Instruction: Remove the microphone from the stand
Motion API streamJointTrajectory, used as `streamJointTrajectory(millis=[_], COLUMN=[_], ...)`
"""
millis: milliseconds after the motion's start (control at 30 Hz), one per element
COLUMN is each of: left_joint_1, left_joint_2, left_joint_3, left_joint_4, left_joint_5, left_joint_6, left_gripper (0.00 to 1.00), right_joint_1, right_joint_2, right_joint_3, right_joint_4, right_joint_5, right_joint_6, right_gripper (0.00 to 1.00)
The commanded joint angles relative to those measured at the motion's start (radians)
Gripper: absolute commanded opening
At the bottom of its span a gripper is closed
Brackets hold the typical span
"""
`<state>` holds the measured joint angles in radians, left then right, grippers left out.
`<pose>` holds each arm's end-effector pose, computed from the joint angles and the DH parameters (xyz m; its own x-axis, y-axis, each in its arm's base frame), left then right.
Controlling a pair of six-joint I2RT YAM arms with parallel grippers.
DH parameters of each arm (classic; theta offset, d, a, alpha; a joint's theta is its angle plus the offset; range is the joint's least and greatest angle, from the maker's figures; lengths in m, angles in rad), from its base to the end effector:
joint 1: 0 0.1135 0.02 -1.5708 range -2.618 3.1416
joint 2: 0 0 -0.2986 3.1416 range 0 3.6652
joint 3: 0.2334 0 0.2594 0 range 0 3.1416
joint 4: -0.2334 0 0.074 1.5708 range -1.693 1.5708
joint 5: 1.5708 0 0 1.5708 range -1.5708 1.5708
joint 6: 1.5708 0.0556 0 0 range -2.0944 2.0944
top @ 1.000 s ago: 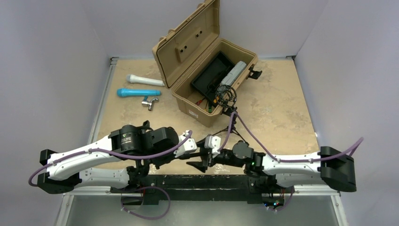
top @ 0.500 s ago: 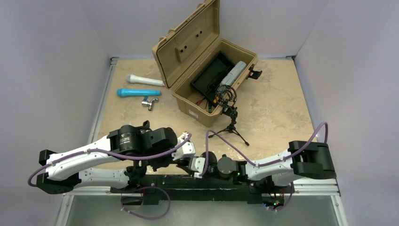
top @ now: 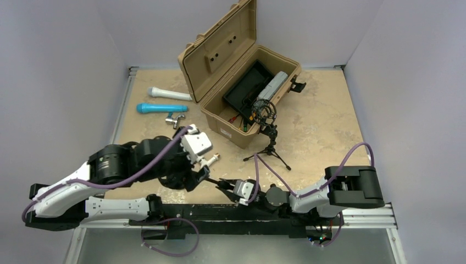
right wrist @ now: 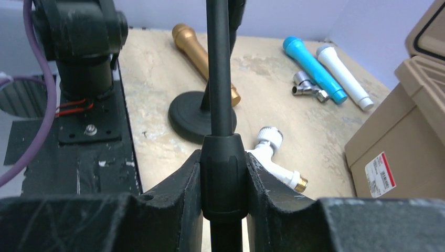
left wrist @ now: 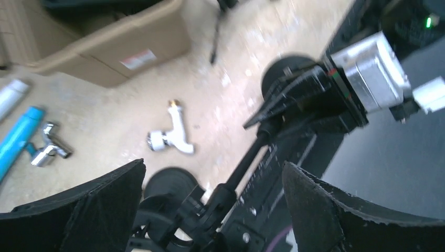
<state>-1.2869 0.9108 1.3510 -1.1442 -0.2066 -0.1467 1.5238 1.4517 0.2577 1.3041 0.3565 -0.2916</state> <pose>0.0495 -0.1289 0.4281 -0.3103 0.5527 -0.7735 0.8596 0.5105 0.0199 0.0315 0.2573 0.2113 0.2694 -0.0071 -0.9630 -0.8795 0.4056 -0.2490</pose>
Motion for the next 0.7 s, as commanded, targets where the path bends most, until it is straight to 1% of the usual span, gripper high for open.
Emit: streamJointTrajectory(millis=[0, 100, 200, 267, 400, 533, 633, 667], left_joint_1=[0.002, 0.002, 0.003, 0.002, 0.003, 0.018, 0.038, 0.056], left_joint_2=[-0.047, -0.064, -0.067, -0.070, -0.045, -0.011, -0.012, -0.013], left_joint_3=[0.070, 0.063, 0.080, 0.089, 0.119, 0.158, 0.179, 0.182], left_joint_4=[0.087, 0.080, 0.066, 0.070, 0.034, -0.017, -0.004, 0.008], left_joint_5=[-0.235, -0.264, -0.257, -0.262, -0.293, -0.310, -0.277, -0.246], left_joint_6=[-0.048, -0.054, -0.078, -0.091, -0.123, -0.208, -0.271, -0.287], left_gripper=[0.98, 0.90, 0.86, 0.85, 0.72, 0.69, 0.68, 0.66], right_joint_1=[-0.037, -0.052, -0.055, -0.055, -0.064, -0.072, -0.086, -0.088], right_joint_2=[-0.001, -0.026, -0.099, -0.132, -0.198, -0.253, -0.272, -0.272], right_joint_3=[-0.028, -0.080, -0.103, -0.115, -0.134, -0.156, -0.164, -0.165], right_joint_4=[0.368, 0.454, 0.409, 0.412, 0.386, 0.365, 0.359, 0.363], right_joint_5=[0.022, 0.011, -0.004, 0.012, 0.047, 0.080, 0.088, 0.090], right_joint_6=[0.032, 0.050, 0.072, 0.064, 0.048, 0.042, 0.034, 0.030], right_gripper=[0.00, 0.00, 0.00, 0.00, 0.00, 0.00, 0.00, 0.00])
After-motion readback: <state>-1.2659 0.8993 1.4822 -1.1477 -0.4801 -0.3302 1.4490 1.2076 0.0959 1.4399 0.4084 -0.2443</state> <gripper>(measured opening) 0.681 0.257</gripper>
